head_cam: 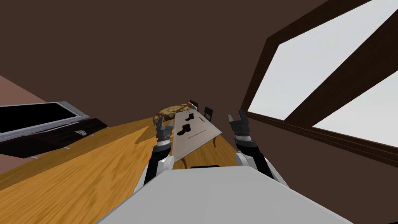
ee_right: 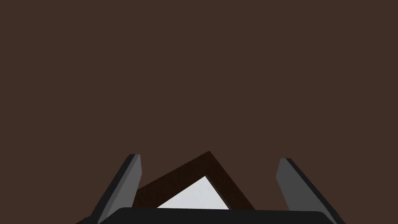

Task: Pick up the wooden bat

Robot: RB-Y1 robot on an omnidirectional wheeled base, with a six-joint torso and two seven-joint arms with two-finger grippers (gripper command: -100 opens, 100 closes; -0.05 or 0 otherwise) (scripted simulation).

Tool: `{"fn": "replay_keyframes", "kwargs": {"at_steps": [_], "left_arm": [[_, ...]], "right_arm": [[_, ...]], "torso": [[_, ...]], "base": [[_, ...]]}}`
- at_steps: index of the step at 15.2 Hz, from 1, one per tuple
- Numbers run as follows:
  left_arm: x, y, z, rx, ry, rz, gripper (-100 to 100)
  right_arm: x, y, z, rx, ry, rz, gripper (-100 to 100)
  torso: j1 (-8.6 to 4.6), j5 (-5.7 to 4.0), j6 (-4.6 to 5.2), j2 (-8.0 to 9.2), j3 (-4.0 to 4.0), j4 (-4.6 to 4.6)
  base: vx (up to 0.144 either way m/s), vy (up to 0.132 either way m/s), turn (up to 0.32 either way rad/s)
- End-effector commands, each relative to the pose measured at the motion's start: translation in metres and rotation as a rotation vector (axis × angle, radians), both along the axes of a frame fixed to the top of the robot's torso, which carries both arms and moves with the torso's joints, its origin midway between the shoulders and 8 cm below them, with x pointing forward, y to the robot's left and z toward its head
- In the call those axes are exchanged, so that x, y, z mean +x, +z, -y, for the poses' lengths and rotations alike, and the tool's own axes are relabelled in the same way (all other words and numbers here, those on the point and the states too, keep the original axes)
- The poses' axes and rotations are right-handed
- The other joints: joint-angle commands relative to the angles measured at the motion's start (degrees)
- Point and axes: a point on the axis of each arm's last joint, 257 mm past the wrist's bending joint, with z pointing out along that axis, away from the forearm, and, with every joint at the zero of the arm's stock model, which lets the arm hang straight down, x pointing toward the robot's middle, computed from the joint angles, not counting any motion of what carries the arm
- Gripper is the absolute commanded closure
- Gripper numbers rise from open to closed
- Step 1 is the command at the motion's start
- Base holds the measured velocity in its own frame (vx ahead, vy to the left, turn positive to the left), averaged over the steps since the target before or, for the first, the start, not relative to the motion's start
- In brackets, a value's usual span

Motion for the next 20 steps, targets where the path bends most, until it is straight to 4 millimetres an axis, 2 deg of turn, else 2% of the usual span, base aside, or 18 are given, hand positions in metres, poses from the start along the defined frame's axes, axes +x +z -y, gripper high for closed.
{"fn": "replay_keyframes", "kwargs": {"at_steps": [1, 3, 5, 6, 7, 8, 9, 10, 11, 12, 13, 14, 15, 16, 17, 18, 19, 20], "left_arm": [[0.005, -0.008, 0.0, 0.02, -0.01, -0.026, -100], [0.015, -0.028, -0.004, 0.042, -0.02, -0.084, -100], [0.029, -0.057, -0.014, 0.055, -0.022, -0.167, -100], [0.029, -0.057, -0.014, 0.055, -0.022, -0.167, -100], [0.036, -0.075, -0.021, 0.057, -0.018, -0.216, -100], [0.036, -0.075, -0.021, 0.057, -0.018, -0.217, -100], [0.042, -0.093, -0.03, 0.057, -0.013, -0.266, -100], [0.043, -0.095, -0.031, 0.056, -0.012, -0.272, -100], [0.049, -0.116, -0.042, 0.053, -0.003, -0.328, -100], [0.049, -0.118, -0.042, 0.052, -0.002, -0.331, -100], [0.054, -0.132, -0.053, 0.048, 0.008, -0.376, -100], [0.055, -0.141, -0.056, 0.045, 0.011, -0.394, -100], [0.059, -0.158, -0.069, 0.038, 0.024, -0.444, -100], [0.06, -0.167, -0.071, 0.035, 0.028, -0.461, -100], [0.06, -0.167, -0.071, 0.035, 0.028, -0.461, -100], [0.062, -0.186, -0.086, 0.025, 0.044, -0.515, -100], [0.062, -0.193, -0.088, 0.022, 0.048, -0.53, -100], [0.064, -0.207, -0.103, 0.01, 0.064, -0.573, -100]], "right_arm": [[0.0, 0.0, 0.0, 0.0, 0.0, 0.0, 0], [0.0, 0.0, 0.0, 0.0, 0.0, 0.0, 0], [0.0, 0.0, 0.0, 0.0, 0.0, 0.0, 0], [0.0, 0.0, 0.0, 0.0, 0.0, 0.0, 0], [0.0, 0.0, 0.0, 0.0, 0.0, 0.0, 0], [0.0, 0.0, 0.0, 0.0, 0.0, 0.0, 0], [0.0, 0.0, 0.0, 0.0, 0.0, 0.0, 0], [0.0, 0.0, 0.0, 0.0, 0.0, 0.0, 0], [0.0, 0.0, 0.0, 0.0, 0.0, 0.0, 0], [0.0, 0.0, 0.0, 0.0, 0.0, 0.0, 0], [0.0, 0.0, 0.0, 0.0, 0.0, 0.0, 0], [0.0, 0.0, 0.0, 0.0, 0.0, 0.0, 0], [0.0, 0.0, 0.0, 0.0, 0.0, 0.0, 0], [0.0, 0.0, 0.0, 0.0, 0.0, 0.0, 0], [0.0, 0.0, 0.0, 0.0, 0.0, 0.0, 0], [0.0, 0.0, 0.0, 0.0, 0.0, 0.0, 0], [0.0, 0.0, 0.0, 0.0, 0.0, 0.0, 0], [0.0, 0.0, 0.0, 0.0, 0.0, 0.0, 0]], "torso": [[0.0, 0.0, 0.0, 0.0, 0.0, 0.0], [-0.05, -0.01, 0.02, -0.03, -0.02, -0.01], [-0.14, -0.02, 0.04, -0.09, -0.06, -0.02], [-0.2, -0.04, 0.03, -0.12, -0.07, -0.03], [-0.22, -0.05, 0.02, -0.13, -0.08, -0.03], [-0.22, -0.05, 0.03, -0.11, -0.07, -0.03], [-0.2, -0.04, 0.02, -0.1, -0.06, -0.03], [-0.19, -0.04, 0.03, -0.1, -0.06, -0.03], [-0.18, -0.04, 0.02, -0.12, -0.07, -0.03], [-0.19, -0.04, 0.03, -0.14, -0.08, -0.03], [-0.2, -0.04, 0.02, -0.15, -0.09, -0.04], [-0.22, -0.04, 0.05, -0.15, -0.09, -0.04], [-0.23, -0.05, 0.02, -0.14, -0.08, -0.04], [-0.25, -0.05, 0.04, -0.14, -0.08, -0.04], [-0.26, -0.06, 0.02, -0.14, -0.08, -0.04], [-0.22, -0.05, 0.0, -0.13, -0.08, -0.03], [-0.2, -0.05, 0.03, -0.13, -0.08, -0.03], [-0.19, -0.04, 0.02, -0.14, -0.08, -0.03]], "base": [[0.004, -0.009, -0.061], [0.016, -0.03, -0.147], [0.03, -0.061, -0.195], [0.031, -0.057, -0.14], [0.02, -0.055, -0.17], [0.016, -0.046, -0.12], [0.023, -0.046, -0.163], [0.028, -0.044, -0.135], [0.038, -0.052, -0.17], [0.038, -0.048, -0.156], [0.033, -0.056, -0.218], [0.029, -0.058, -0.184], [0.031, -0.063, -0.205], [0.036, -0.061, -0.172], [0.031, -0.04, -0.046], [0.036, -0.046, -0.172], [0.036, -0.043, -0.174], [0.044, -0.057, -0.268]]}}
